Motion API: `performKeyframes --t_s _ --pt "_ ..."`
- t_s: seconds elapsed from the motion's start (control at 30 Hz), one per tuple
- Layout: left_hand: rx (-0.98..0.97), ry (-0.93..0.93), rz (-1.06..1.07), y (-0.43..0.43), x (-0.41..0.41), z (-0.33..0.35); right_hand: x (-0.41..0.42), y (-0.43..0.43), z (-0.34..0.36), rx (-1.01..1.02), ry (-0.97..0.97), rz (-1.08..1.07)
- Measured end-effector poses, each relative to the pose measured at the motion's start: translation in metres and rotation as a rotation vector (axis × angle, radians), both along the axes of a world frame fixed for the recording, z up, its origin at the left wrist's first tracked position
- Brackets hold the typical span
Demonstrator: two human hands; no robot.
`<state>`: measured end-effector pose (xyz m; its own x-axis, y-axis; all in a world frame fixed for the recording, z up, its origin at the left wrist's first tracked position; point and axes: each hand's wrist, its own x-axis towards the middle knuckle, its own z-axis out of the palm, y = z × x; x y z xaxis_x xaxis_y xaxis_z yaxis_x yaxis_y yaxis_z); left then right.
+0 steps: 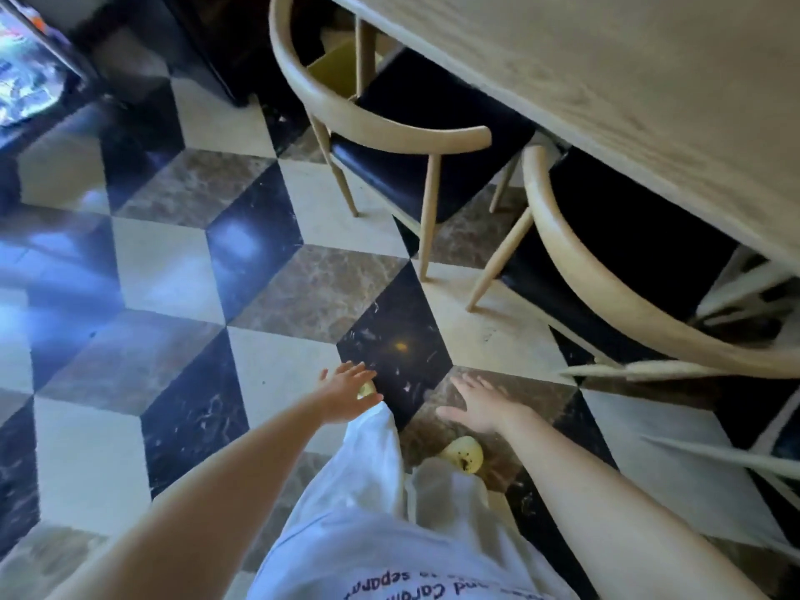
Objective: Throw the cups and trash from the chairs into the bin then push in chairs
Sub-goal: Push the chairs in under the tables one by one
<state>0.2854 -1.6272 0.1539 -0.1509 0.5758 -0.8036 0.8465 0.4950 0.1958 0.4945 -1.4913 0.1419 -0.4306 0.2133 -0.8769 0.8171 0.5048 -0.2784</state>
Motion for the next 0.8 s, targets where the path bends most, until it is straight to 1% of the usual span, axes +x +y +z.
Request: performKeyframes --t_s 0.13,0.27,0.4,0.53,0.67,0.8 --pt "-0.043 -0.082 0.091 -0.017 -0.040 0.008 -0.073 0.000 0.002 -0.054 -0.092 0.215" --pt "-0.119 -0.117 0.157 -0.023 -0.095 0.018 -0.152 0.002 0.010 -0.120 -0.169 0.338" --pt "-0.112 -0.130 0.189 -0.023 -0.158 0.026 -0.239 0.007 0.023 -0.113 -0.194 0.550" --pt "-0.046 -0.130 0.267 -0.018 -0.222 0.043 -0.324 0.023 0.043 -0.055 -0.203 0.678" --pt "-0.022 -0.099 0.360 -0.003 -0.291 0.059 -0.409 0.044 0.060 -0.012 -0.202 0.741" --pt "-0.035 -0.130 0.380 0.023 -0.357 0.065 -0.480 0.073 0.061 0.026 -0.138 0.665"
